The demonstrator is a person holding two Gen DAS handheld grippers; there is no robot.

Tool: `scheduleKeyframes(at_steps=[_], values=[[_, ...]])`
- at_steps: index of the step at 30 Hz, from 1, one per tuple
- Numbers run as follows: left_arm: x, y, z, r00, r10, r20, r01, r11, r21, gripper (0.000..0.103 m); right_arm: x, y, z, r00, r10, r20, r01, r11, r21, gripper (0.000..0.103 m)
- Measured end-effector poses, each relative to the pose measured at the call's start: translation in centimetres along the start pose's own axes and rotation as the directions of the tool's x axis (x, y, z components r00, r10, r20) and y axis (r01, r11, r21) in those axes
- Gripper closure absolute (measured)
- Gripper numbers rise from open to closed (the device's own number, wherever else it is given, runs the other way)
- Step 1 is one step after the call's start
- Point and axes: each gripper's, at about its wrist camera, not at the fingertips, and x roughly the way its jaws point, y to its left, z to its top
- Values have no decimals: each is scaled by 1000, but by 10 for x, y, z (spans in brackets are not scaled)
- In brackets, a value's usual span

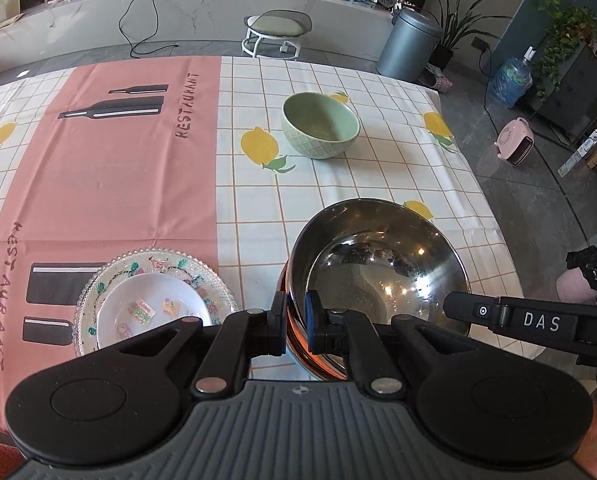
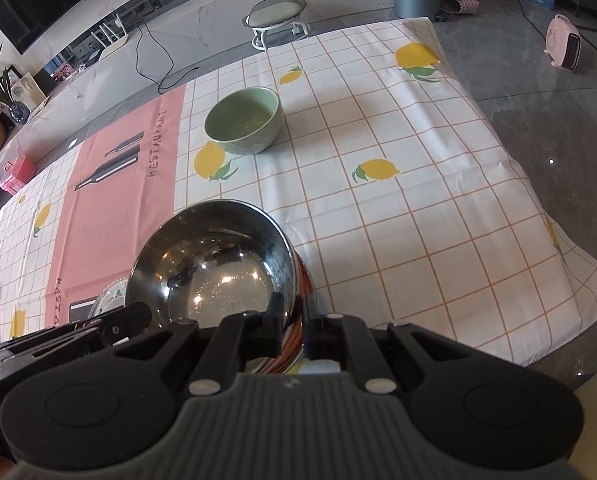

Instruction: Organize plates and bowls

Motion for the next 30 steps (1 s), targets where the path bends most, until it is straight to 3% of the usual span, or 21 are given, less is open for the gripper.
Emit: scheduleKeyframes(at_steps=[12,19,22,24,30], values=[[7,-3,-2,1000,26,-6,-26,999,31,93,8,-2,-1,1000,-6,-16,6,1000,1,96],[7,-2,-3,1000,5,-11,-5,999,34,86,11,2,-2,1000,-18,-8,18,999,-28,95],[3,0,-2,1000,-17,-8,18,999,33,77,8,2,-2,1000,-4,-6,4,999,-33,89],[-3,1,1,999,-32,0,32,999,39,71,2,3,-2,1000,-4,9,4,999,-48,69],[-26,5,17,997,-63,45,61,997,48,62,-21,2,7,998,-7,64,11,997,-71,63]])
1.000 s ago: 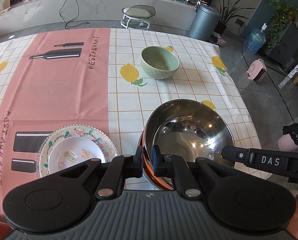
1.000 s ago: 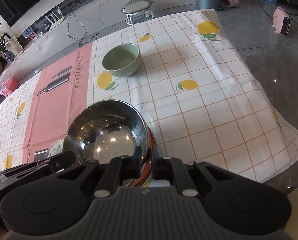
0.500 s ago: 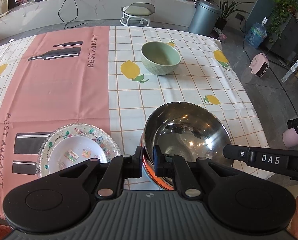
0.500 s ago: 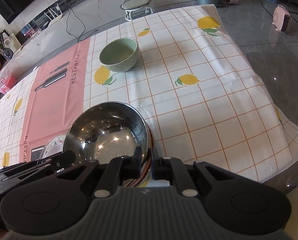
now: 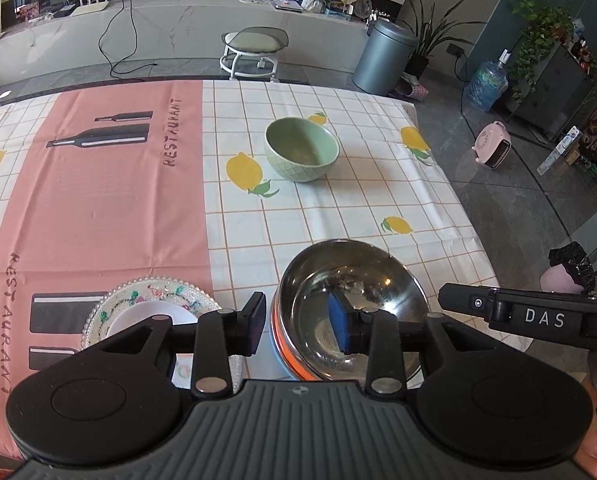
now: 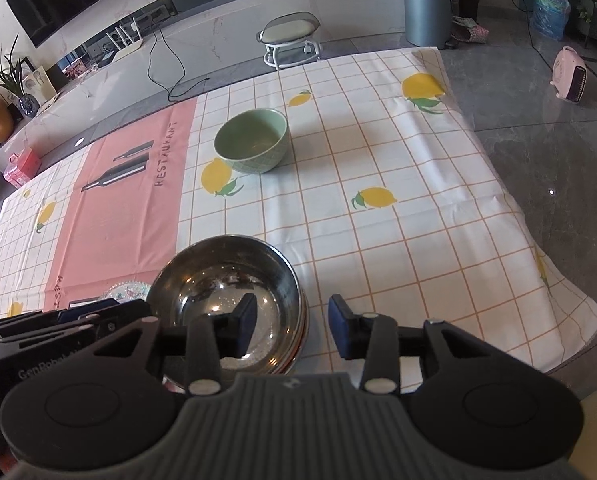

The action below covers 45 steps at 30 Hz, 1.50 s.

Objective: Organize plates and bowls
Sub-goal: 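Open the right gripper and move it to the pale green bowl, then close the right gripper on the green bowl rim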

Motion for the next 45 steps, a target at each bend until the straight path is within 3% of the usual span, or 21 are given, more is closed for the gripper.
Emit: scheduleKeyframes(at_steps=[10,16,28,31,34,41,45], values=[[-13,16,41,999,2,46,-2,1000,2,61,-7,-6,26,1000,7,11,-8,999,33,58],[1,26,73,998,-33,56,32,999,12,61,16,-10,55,998,46,-51,-42,996,82,56],[83,46,124,989,-147,21,148,983,-108,62,94,-11,123,995,74,-60,-61,980,191,59],[110,53,133,990,-138,1,136,982,-132,62,117,-10,134,994,83,-69,-67,978,198,62],[135,63,140,991,-135,-11,131,979,-157,63,140,-9,146,994,69,-88,-51,979,197,72],[175,73,143,990,-131,-51,118,971,-208,63,179,-4,165,991,85,-99,-62,975,215,74],[187,70,142,988,-137,-66,122,972,-202,65,198,-6,164,990,78,-121,-50,974,221,83]])
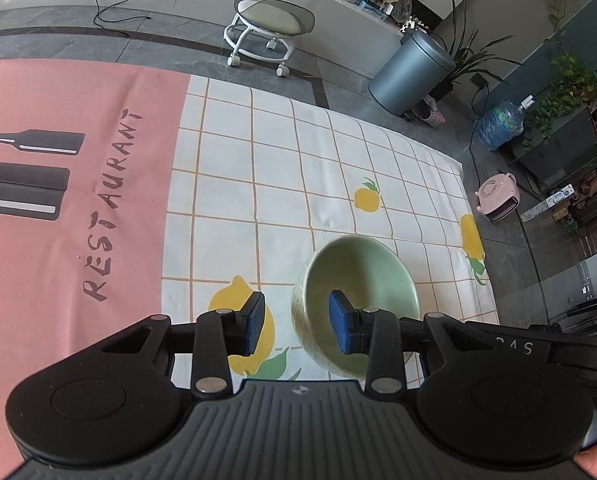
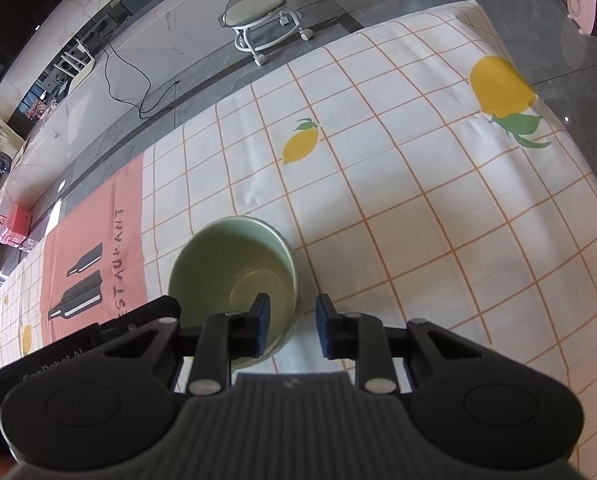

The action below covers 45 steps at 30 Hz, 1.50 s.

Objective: Organize plates and bowls
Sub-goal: 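Close the right gripper on the green bowl rim, then lift the green bowl and carry it toward the nested steel bowls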

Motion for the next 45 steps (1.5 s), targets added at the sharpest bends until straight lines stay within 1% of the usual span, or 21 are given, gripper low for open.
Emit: scheduleKeyframes(at_steps=[4,5,6,9,14,19,22,27,31,36,41,45], values=[[9,-5,-1,1000,9,-10,-9,1000,16,78,11,-6,0,1000,18,-11,-18,1000,25,90],[10,-6,-1,1000,10,-10,-10,1000,20,80,13,-7,0,1000,24,-14,-24,999,31,90],[12,-8,-2,1000,11,-10,-11,1000,26,85,15,-8,0,999,29,-15,-29,999,35,91],[13,-12,-4,999,46,-3,-46,998,51,92,16,-9,-1,999,36,-13,-36,999,39,92],[9,-13,-3,998,65,-14,-64,997,51,93,16,-8,-1,999,33,-20,-31,997,68,93],[-6,-16,-6,997,72,-1,-72,996,52,93,9,-5,-7,998,49,-29,-47,996,82,93],[-21,-19,-10,997,74,12,-75,996,46,93,-2,0,-11,998,52,-22,-50,996,73,94],[-59,-27,-20,996,81,32,-82,996,33,93,-35,11,-24,997,76,-9,-76,996,53,94],[-97,-36,-32,994,81,68,-83,996,26,92,-68,20,-40,995,101,7,-101,995,26,94],[-144,-47,-54,991,69,113,-71,997,16,92,-112,28,-68,990,140,20,-140,990,0,94],[-169,-55,-82,990,55,130,-56,998,4,92,-148,25,-102,988,154,26,-153,988,-19,93],[-177,-57,-106,991,27,131,-25,1000,-17,92,-169,14,-126,986,160,41,-160,987,-11,93]])
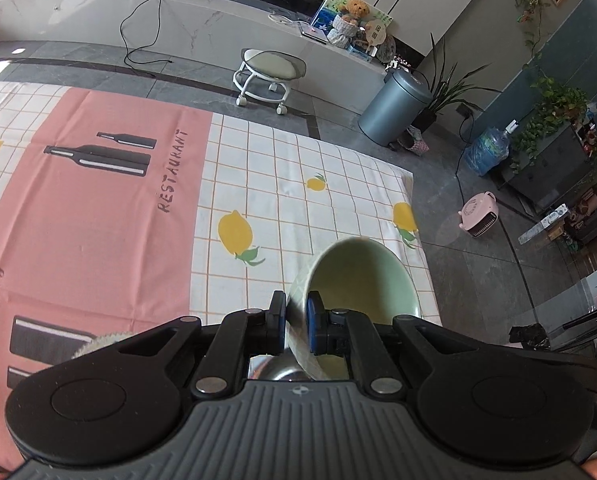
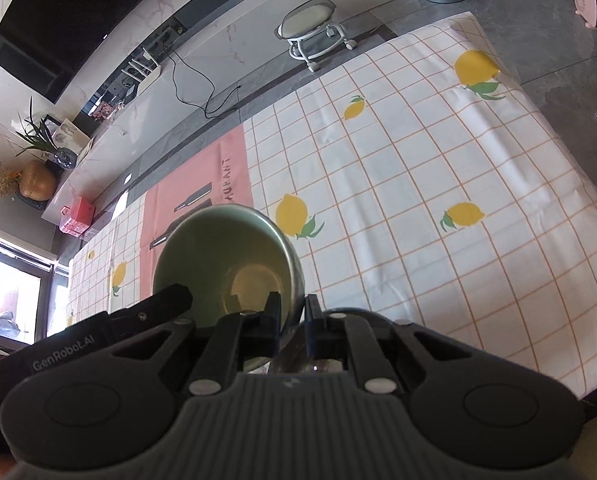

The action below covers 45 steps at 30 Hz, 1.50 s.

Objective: Organize plates and bowls
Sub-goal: 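Lift the green bowl and carry it toward the nested steel bowls, then lower the green bowl into the orange steel bowl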

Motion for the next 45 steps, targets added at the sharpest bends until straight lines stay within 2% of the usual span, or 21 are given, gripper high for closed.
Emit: scheduleKeyframes(at_steps=[6,14,34,45], values=[[0,3,-33,999,-23,-30,22,999,-39,93,-22,-16,-32,999,-6,37,6,1000,13,93],[13,1,-63,997,22,-69,-23,1000,-15,94,-17,-33,-61,999,-42,32,42,999,-2,93],[45,-5,-73,985,103,-139,-93,992,81,93,14,-47,-60,995,-103,-3,103,992,-68,94],[53,-10,-73,974,175,-144,-149,973,177,91,33,-46,-61,990,-134,-42,130,987,-91,97]])
